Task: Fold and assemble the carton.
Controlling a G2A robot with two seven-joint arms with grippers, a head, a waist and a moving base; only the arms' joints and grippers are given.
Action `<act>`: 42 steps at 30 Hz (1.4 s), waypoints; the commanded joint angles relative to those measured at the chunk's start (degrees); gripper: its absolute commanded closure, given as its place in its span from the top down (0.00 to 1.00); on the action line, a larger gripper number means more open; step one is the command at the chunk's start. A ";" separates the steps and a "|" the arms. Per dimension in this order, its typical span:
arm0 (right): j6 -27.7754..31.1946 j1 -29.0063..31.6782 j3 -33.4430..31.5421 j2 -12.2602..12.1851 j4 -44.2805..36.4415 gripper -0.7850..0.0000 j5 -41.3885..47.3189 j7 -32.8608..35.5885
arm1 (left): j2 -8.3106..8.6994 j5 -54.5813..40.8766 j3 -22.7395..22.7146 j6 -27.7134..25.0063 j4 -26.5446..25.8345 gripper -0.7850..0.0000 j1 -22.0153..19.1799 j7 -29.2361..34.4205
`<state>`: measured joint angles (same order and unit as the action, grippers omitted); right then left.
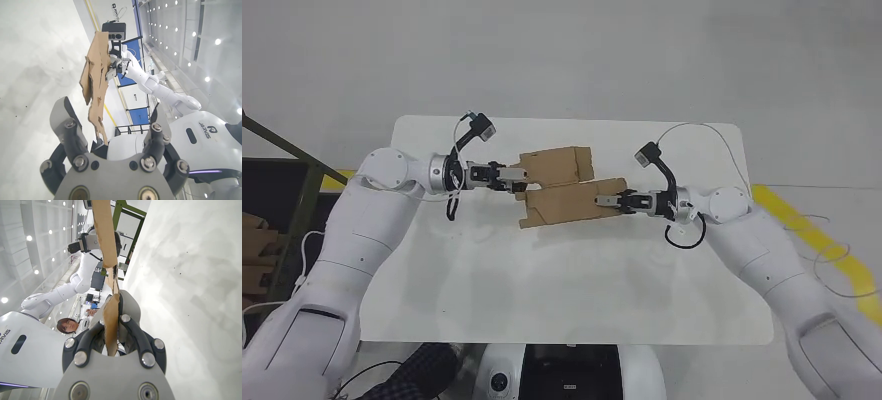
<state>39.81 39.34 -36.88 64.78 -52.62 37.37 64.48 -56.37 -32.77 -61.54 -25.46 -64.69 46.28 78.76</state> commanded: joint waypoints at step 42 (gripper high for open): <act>2.14 -0.94 1.93 1.61 3.09 0.00 -1.19 -2.15 | -0.55 0.37 0.14 -0.17 -1.51 1.00 -0.47 -1.36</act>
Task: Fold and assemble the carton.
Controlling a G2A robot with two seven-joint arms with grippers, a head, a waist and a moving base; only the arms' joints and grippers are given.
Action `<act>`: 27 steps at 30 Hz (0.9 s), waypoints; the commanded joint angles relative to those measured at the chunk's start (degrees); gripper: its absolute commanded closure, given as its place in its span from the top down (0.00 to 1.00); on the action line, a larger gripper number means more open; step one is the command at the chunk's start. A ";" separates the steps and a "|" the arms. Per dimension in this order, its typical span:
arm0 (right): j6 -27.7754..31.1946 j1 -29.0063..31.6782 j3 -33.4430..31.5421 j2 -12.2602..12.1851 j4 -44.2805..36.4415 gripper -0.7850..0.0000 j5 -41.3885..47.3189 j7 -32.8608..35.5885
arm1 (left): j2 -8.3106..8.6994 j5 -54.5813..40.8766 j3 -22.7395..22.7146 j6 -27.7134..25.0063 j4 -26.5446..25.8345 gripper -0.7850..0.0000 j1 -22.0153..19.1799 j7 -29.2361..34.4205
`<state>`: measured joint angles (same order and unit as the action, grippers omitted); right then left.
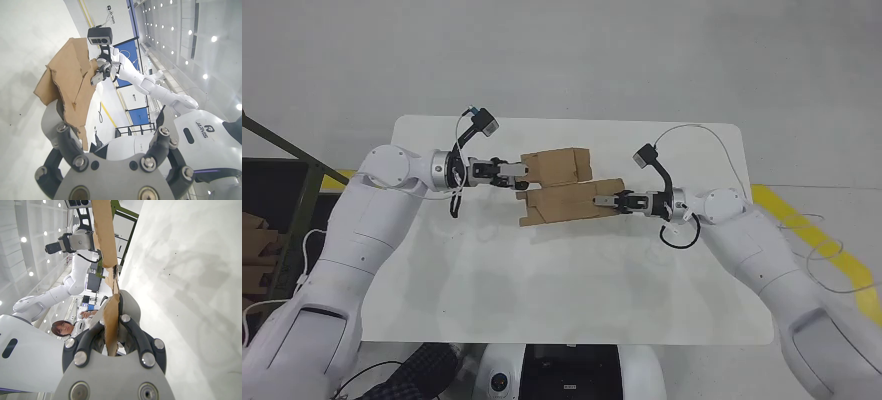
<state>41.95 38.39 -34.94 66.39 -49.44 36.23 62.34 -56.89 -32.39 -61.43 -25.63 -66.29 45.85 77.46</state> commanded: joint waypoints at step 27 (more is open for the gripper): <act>0.24 0.84 -0.54 -0.07 -1.05 0.00 0.12 -0.24 | -0.44 4.04 0.07 0.97 0.88 0.80 -0.03 -3.26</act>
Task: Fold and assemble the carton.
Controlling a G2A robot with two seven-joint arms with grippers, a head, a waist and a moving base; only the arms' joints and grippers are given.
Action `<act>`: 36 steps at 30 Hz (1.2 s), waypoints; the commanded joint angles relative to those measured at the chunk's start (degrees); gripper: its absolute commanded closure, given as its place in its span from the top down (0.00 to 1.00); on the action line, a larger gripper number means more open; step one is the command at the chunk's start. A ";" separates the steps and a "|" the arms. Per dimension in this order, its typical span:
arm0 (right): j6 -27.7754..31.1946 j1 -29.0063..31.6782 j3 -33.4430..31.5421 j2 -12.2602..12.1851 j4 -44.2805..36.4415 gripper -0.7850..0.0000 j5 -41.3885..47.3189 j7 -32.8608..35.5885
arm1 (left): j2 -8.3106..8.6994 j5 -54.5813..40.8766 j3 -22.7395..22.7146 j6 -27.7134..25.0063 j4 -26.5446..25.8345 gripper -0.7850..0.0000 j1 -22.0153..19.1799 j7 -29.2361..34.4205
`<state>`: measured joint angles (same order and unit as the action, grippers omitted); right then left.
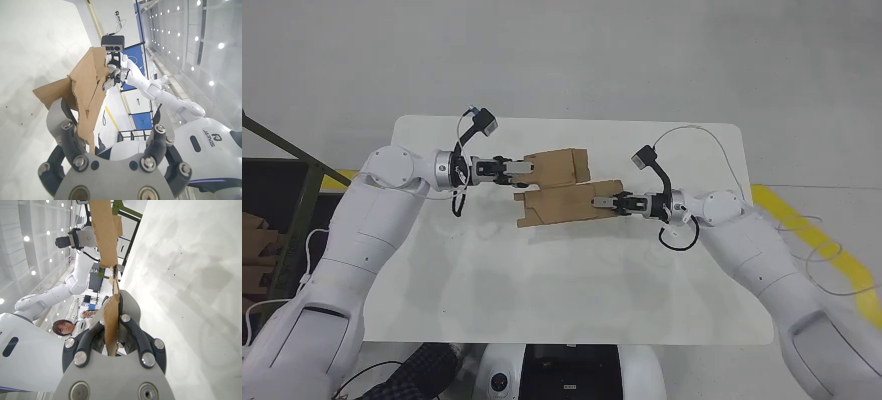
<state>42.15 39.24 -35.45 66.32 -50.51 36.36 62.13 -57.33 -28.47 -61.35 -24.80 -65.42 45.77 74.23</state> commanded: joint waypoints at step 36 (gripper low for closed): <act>0.00 0.22 -1.05 0.54 1.10 0.00 -0.34 0.00 | 0.49 13.01 -0.93 0.99 -4.22 0.00 2.81 -9.89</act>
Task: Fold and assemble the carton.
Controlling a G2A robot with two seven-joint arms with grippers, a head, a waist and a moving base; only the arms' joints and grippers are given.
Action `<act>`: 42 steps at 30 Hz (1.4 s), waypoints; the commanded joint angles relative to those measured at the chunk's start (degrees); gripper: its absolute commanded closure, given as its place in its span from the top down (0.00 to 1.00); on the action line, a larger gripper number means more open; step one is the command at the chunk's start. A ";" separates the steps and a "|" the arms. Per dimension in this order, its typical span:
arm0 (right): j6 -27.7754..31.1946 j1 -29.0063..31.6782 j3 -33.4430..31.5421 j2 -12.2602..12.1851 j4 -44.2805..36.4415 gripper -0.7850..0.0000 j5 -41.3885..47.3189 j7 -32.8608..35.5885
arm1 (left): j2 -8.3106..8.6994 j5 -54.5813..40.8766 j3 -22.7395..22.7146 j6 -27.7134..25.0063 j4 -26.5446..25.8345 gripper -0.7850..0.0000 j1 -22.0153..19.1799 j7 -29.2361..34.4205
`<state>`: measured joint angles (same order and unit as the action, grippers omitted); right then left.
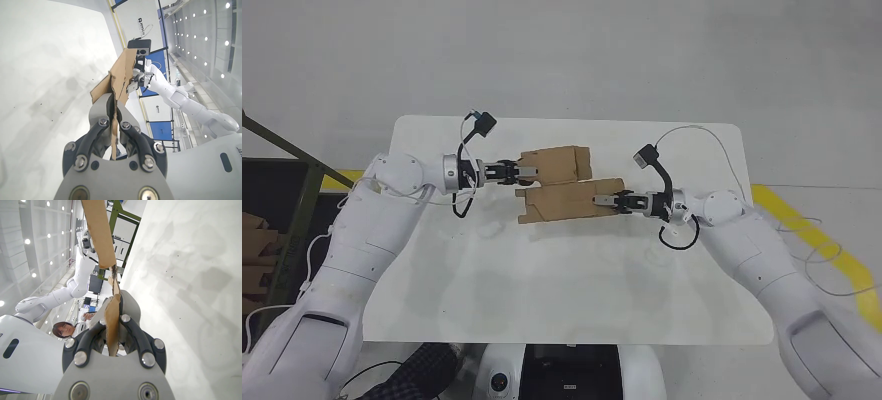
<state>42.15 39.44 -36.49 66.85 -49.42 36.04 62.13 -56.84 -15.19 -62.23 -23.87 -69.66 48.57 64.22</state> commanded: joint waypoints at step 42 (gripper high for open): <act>1.92 -0.30 -0.82 -2.34 -8.22 0.52 2.03 -1.91 | 0.11 -11.75 -0.88 0.80 -2.78 0.00 1.66 11.16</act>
<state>44.16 39.32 -37.60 64.41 -57.88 38.04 60.13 -56.71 -26.39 -63.12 -23.17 -72.61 50.27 74.91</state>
